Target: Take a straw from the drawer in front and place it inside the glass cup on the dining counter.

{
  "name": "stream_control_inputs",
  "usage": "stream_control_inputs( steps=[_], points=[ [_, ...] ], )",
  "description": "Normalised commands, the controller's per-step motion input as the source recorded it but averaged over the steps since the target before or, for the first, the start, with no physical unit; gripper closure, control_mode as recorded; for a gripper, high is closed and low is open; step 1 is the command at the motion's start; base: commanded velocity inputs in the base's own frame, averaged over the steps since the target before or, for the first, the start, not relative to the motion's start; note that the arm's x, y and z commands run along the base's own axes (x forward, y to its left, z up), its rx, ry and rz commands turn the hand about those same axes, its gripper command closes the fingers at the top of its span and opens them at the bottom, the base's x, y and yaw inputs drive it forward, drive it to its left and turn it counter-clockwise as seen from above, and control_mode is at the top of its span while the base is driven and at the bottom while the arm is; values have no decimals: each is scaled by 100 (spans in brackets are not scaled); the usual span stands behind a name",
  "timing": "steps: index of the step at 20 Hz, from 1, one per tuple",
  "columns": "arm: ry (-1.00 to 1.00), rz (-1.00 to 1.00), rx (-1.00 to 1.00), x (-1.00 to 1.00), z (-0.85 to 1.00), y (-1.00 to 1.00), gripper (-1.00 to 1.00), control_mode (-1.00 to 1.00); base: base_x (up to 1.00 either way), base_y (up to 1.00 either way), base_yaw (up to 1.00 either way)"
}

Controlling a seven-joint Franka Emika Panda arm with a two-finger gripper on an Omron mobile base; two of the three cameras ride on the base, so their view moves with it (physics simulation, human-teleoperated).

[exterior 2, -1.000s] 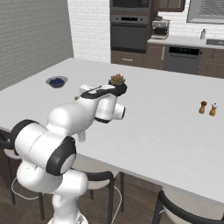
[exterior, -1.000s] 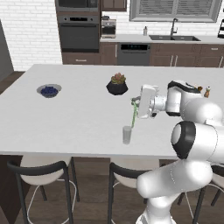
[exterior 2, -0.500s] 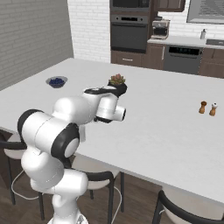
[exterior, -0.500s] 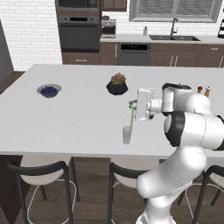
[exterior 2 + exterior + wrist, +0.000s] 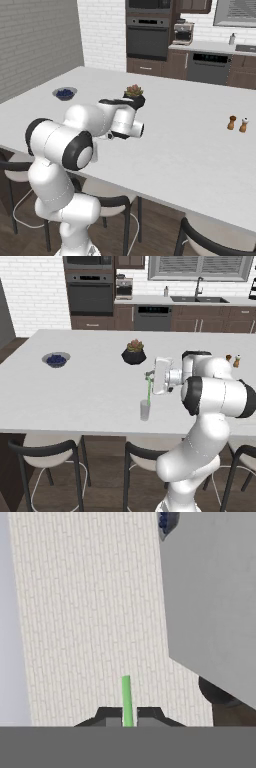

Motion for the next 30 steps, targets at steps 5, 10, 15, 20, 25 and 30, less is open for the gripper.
stream_control_inputs(
  steps=[5, 10, 15, 20, 25, 30],
  points=[
    [3, 0, 0, 10, 0, 2, 100, -100, 0, 0, 0],
    [1, 0, 0, 18, 0, 2, 100, -100, 0, 0, 0],
    [0, 0, 0, 22, 0, 0, 100, -100, 0, 0, 0],
    [0, 0, 0, 21, -7, 0, 100, -100, 0, 0, 0],
    [0, 1, 0, 21, -22, 0, 100, -100, 0, 0, 0],
    [0, 2, -3, 7, -35, 0, 100, -100, 0, 0, 0]
  ],
)
